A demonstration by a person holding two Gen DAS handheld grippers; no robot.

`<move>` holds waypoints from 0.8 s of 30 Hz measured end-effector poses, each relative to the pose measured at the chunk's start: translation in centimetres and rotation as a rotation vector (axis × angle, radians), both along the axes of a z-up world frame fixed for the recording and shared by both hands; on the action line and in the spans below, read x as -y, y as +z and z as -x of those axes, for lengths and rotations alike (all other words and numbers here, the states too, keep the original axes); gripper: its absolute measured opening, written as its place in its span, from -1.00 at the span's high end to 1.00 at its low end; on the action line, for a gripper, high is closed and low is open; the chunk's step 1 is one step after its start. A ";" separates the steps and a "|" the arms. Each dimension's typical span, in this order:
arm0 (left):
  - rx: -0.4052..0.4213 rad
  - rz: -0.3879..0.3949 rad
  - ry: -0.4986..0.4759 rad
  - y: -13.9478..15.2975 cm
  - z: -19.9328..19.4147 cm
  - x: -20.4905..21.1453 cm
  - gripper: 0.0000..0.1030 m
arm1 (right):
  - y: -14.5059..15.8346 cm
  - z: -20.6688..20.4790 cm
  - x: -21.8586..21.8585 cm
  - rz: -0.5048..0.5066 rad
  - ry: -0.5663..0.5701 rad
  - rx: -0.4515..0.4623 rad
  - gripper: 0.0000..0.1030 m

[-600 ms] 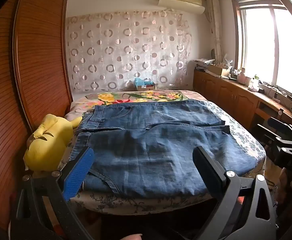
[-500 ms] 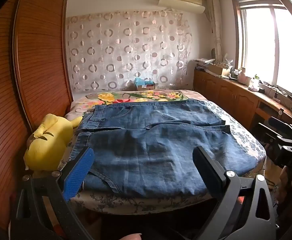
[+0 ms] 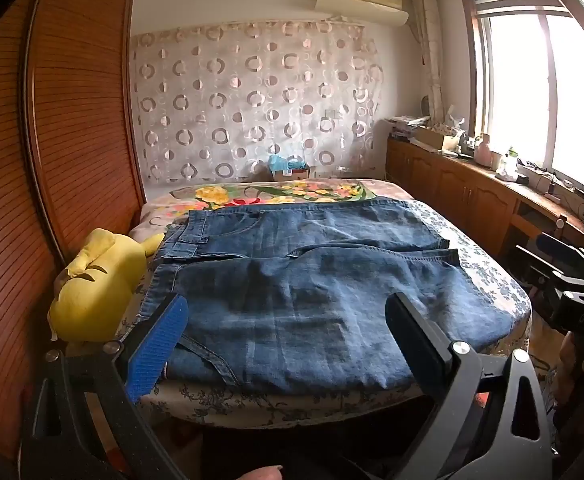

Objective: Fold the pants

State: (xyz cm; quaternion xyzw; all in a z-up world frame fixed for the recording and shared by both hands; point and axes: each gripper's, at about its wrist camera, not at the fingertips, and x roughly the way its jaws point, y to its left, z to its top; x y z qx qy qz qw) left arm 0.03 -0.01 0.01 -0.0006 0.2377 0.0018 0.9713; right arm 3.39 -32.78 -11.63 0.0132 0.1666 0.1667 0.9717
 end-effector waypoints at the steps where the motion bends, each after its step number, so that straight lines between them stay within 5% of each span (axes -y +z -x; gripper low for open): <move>1: 0.000 -0.001 0.000 0.0 0.0 0.0 -0.93 | 0.0 -0.1 -0.1 0.003 0.002 0.000 -1.00; 24: 0.001 -0.002 0.000 0.0 0.0 0.0 -0.93 | 0.0 0.2 0.1 0.004 -0.006 0.002 -1.00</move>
